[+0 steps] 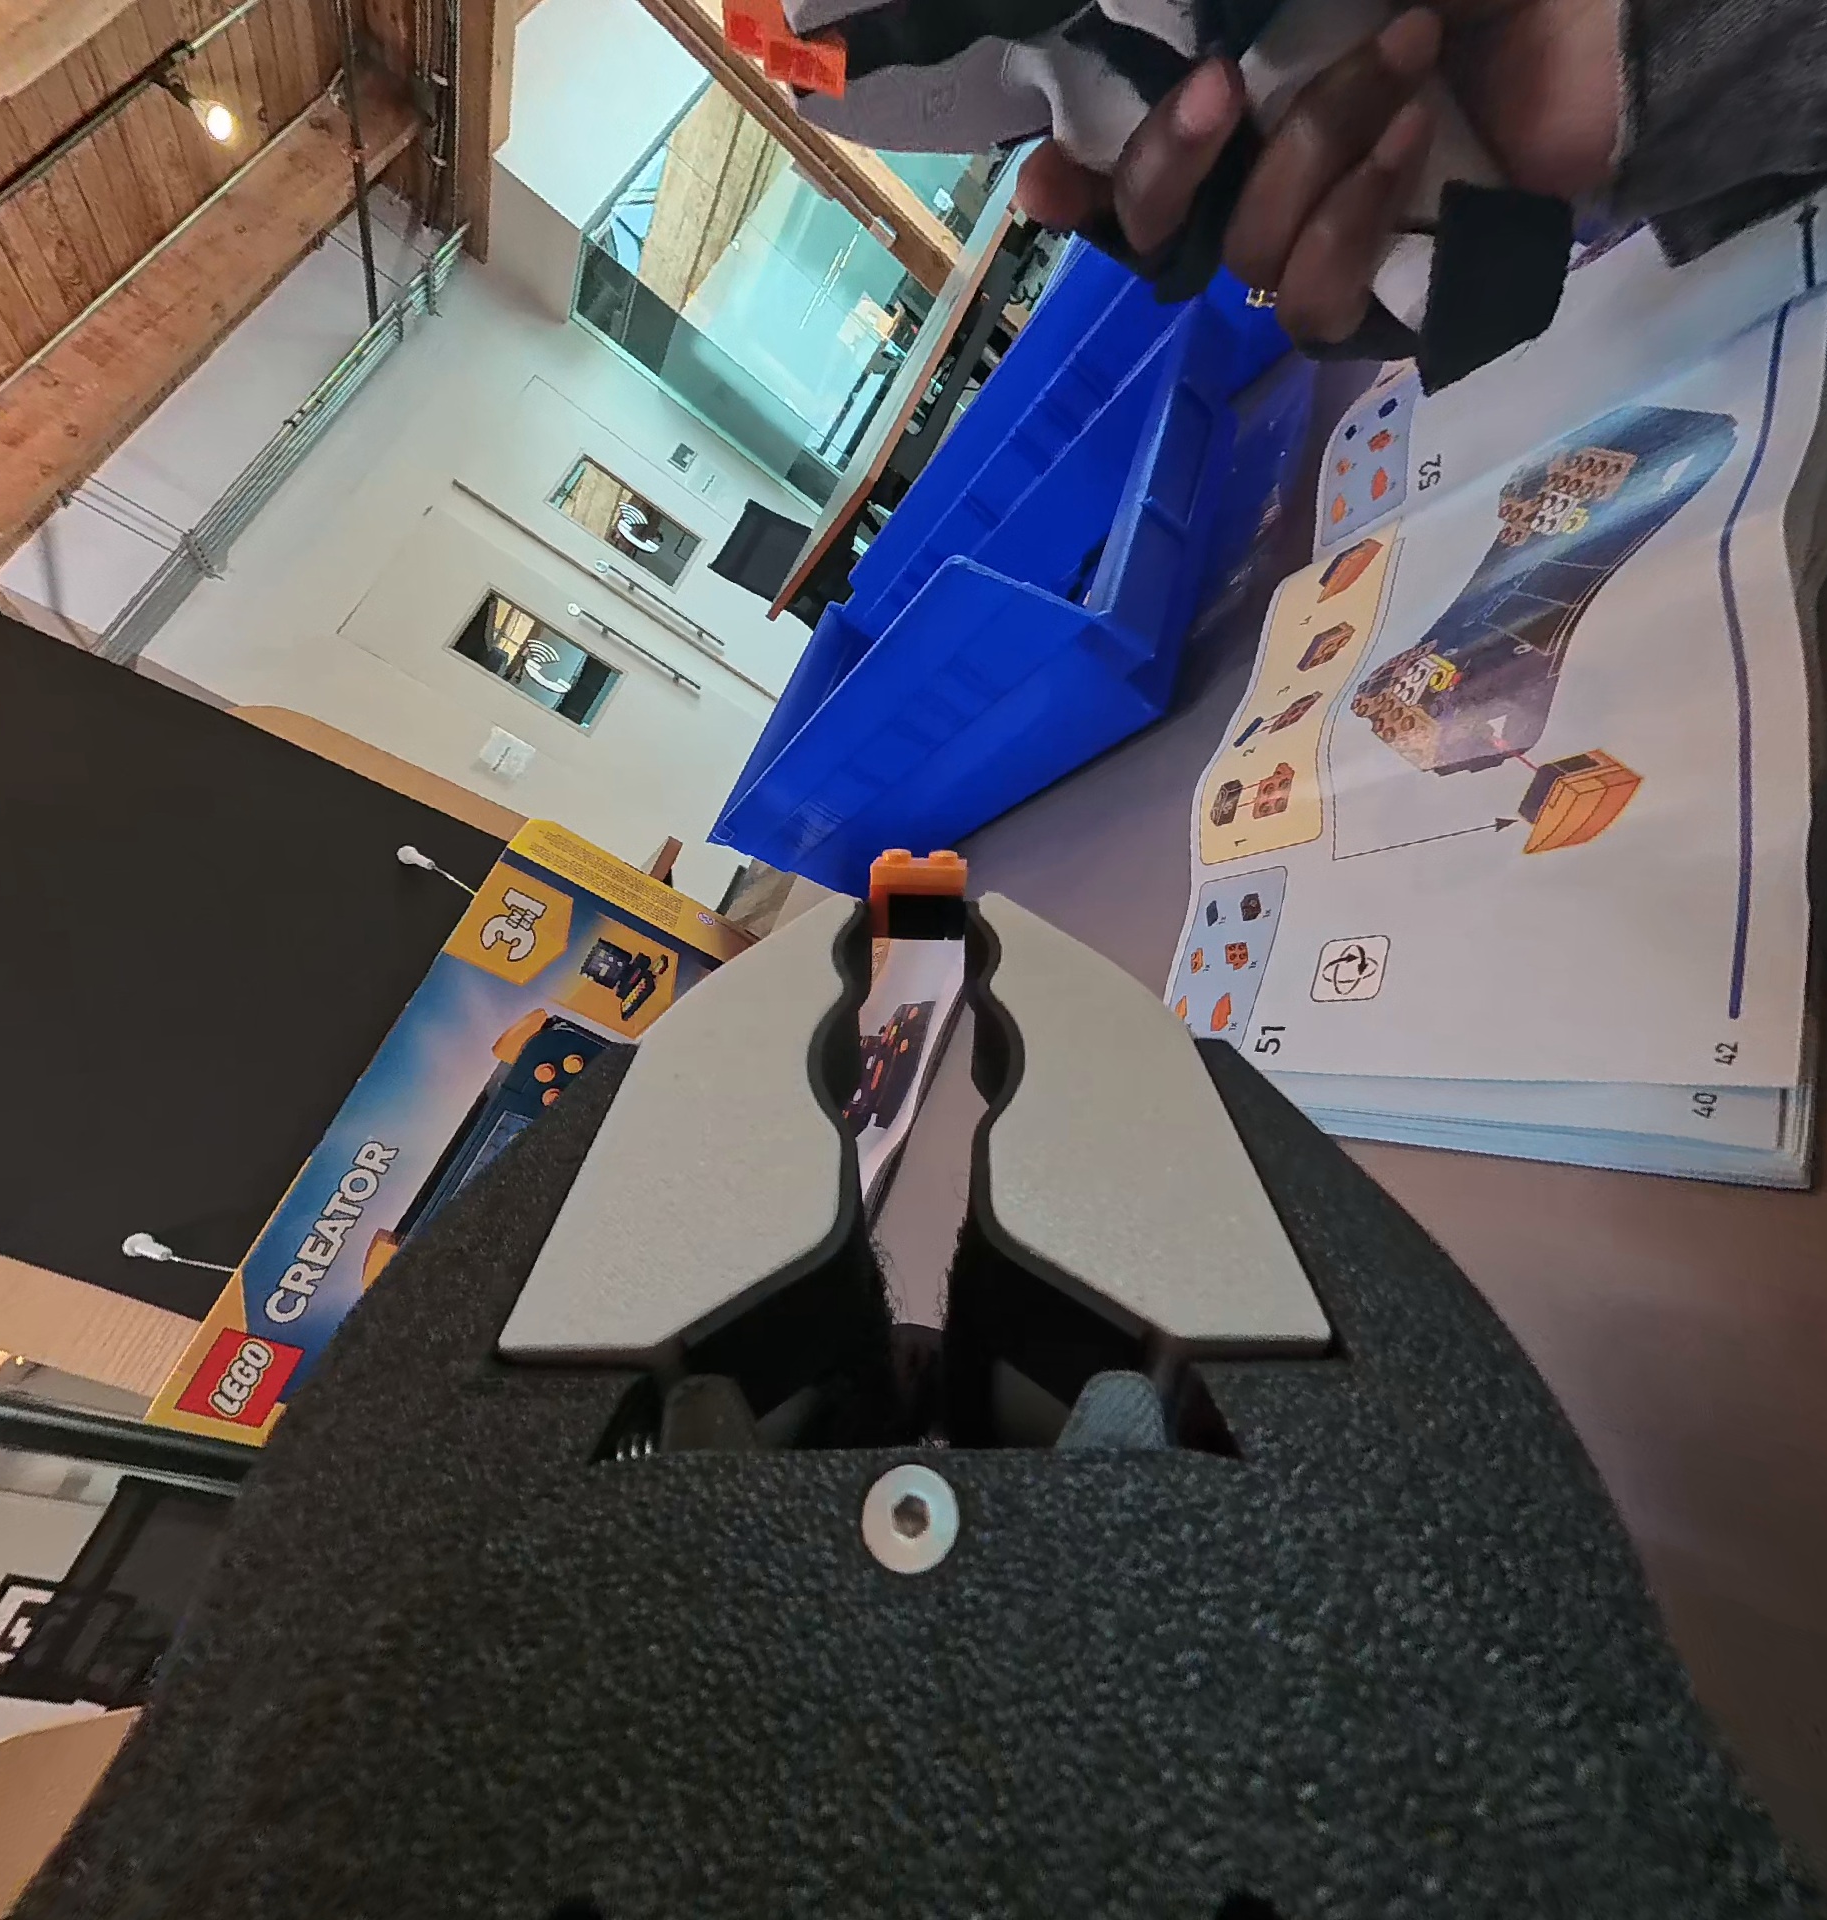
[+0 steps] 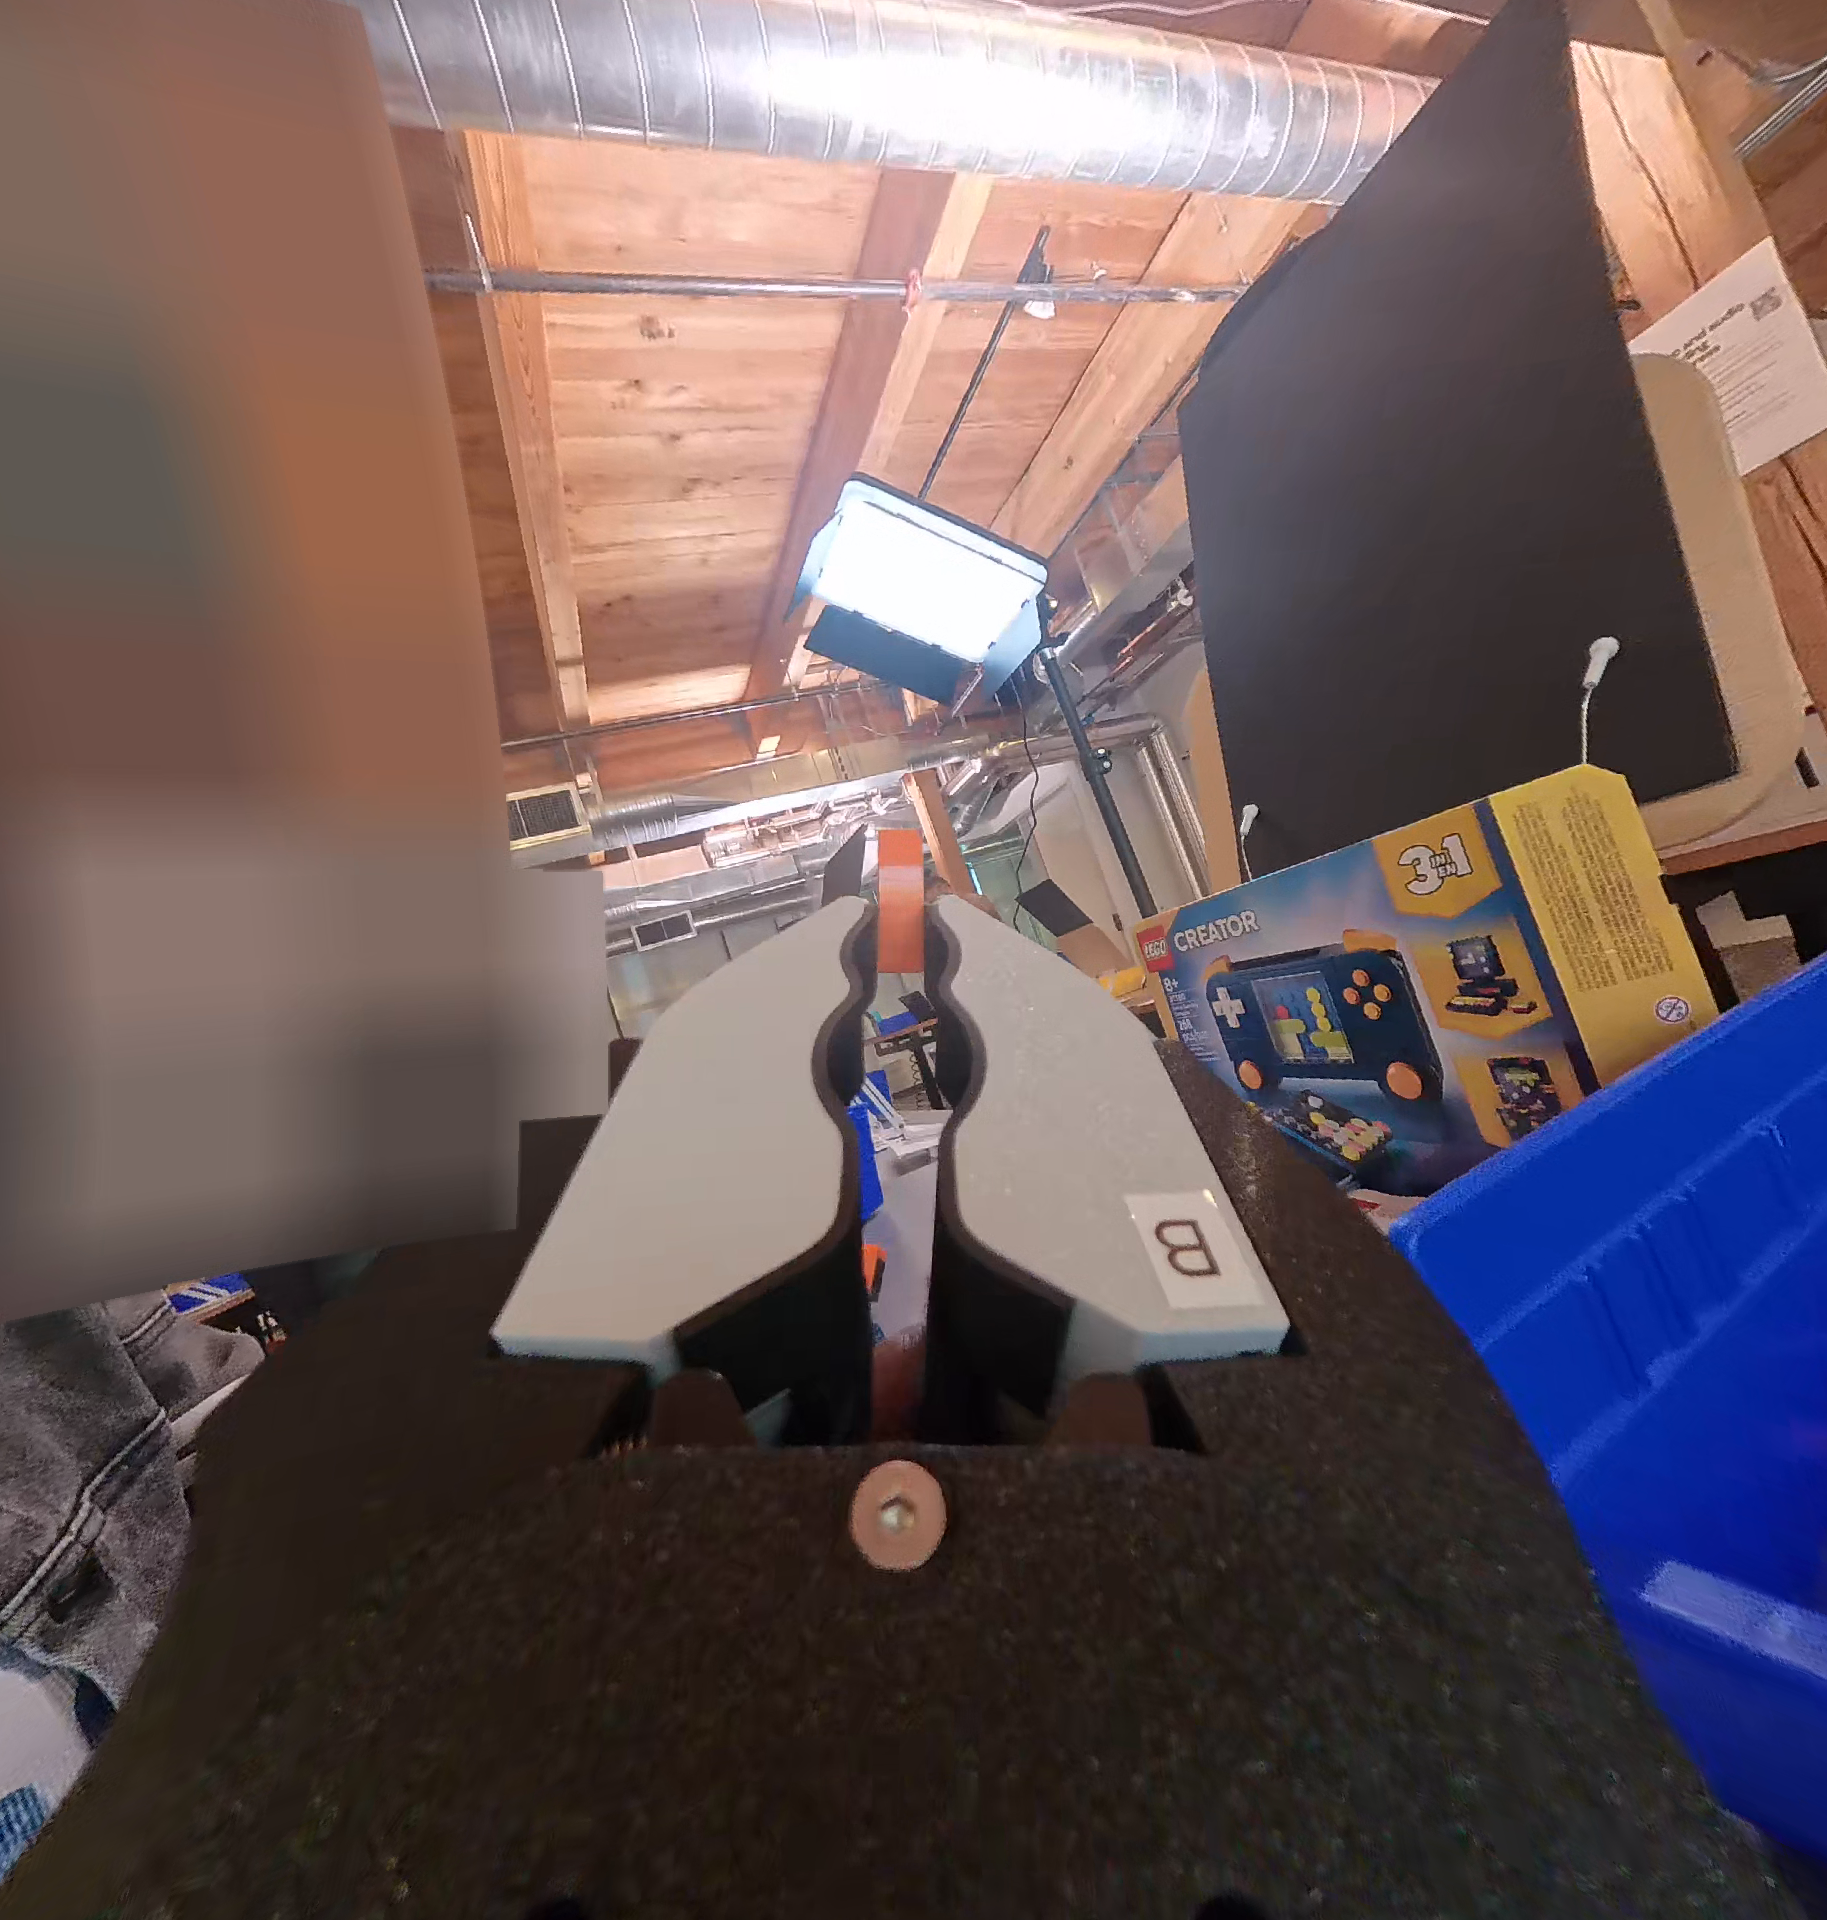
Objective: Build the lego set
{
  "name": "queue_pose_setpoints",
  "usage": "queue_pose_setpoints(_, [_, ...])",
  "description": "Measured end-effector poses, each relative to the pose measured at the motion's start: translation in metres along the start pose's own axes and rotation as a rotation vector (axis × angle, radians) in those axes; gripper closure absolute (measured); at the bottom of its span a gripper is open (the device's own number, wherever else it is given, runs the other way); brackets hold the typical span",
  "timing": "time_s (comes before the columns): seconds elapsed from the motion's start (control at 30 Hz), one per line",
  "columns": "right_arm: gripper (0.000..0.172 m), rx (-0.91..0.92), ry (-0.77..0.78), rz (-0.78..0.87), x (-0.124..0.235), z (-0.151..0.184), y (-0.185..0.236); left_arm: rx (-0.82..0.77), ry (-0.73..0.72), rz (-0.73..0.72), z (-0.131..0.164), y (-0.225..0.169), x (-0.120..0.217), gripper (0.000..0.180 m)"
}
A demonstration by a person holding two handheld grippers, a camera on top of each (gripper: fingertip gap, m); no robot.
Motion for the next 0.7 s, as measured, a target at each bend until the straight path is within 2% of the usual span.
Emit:
queue_pose_setpoints(0.23, [0.164,0.1,0.041,0.006,-0.002,0.002,0.006,-0.019,0.004,0.0,-0.002,-0.001,-0.011,0.164])
queue_pose_setpoints(0.47, [0.164,0.058,-0.002,0.015,0.002,-0.003,0.003,0.011,-0.015,0.004,-0.006,0.0,-0.018,0.165])
queue_pose_setpoints(0.7, [0.164,0.085,0.066,0.011,-0.004,0.007,0.005,0.089,-0.046,0.01,-0.006,0.003,-0.017,0.165])
Point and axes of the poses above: each gripper's, where its closed fingertips meet, x back along the fingers, z out of its underside, y = z × x across the jaws, the point moved 5 cm from there along x, back along the fingers
